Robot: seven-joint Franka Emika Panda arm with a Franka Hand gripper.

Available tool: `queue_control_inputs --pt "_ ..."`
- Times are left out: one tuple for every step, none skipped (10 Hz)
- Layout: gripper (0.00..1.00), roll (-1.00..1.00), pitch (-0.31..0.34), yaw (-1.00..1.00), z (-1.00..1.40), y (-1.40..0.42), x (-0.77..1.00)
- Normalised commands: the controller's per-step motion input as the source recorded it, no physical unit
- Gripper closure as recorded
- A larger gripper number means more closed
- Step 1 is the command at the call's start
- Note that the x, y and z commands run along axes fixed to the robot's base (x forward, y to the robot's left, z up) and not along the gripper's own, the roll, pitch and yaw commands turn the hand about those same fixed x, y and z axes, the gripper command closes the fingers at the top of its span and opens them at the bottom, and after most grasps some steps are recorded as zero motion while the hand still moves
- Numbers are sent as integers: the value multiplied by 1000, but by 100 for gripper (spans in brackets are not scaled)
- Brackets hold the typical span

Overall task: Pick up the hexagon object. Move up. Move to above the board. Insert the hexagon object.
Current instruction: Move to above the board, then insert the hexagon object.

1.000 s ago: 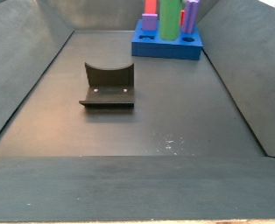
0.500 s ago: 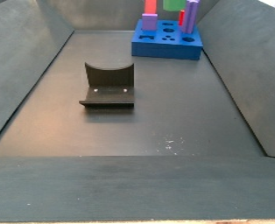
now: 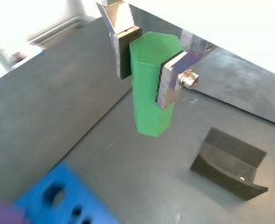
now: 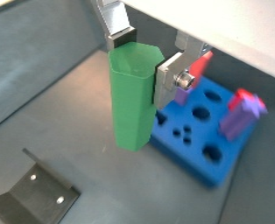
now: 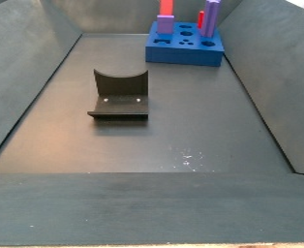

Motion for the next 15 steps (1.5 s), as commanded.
queue_control_inputs --pt "100 66 72 595 226 -1000 195" --pt "100 48 114 266 232 -1000 223" --pt "100 46 120 187 236 -1000 231" --pt "100 52 125 89 242 -1000 262" --pt "100 52 117 54 177 -728 225" --pt "100 68 116 30 104 -397 154" --pt "100 68 105 26 76 -281 125" --pt "100 0 0 -14 0 0 23" --pt "100 -16 -1 0 0 0 0" --pt "100 0 -46 0 -337 0 -203" --pt "100 0 -144 0 -560 191 -580" --pt "100 -144 -124 -49 -474 260 -709" --pt "100 -220 -133 0 -449 234 -666" --pt "100 -356 -150 0 -374 223 -643" --pt "100 -357 -166 0 -360 211 -589"
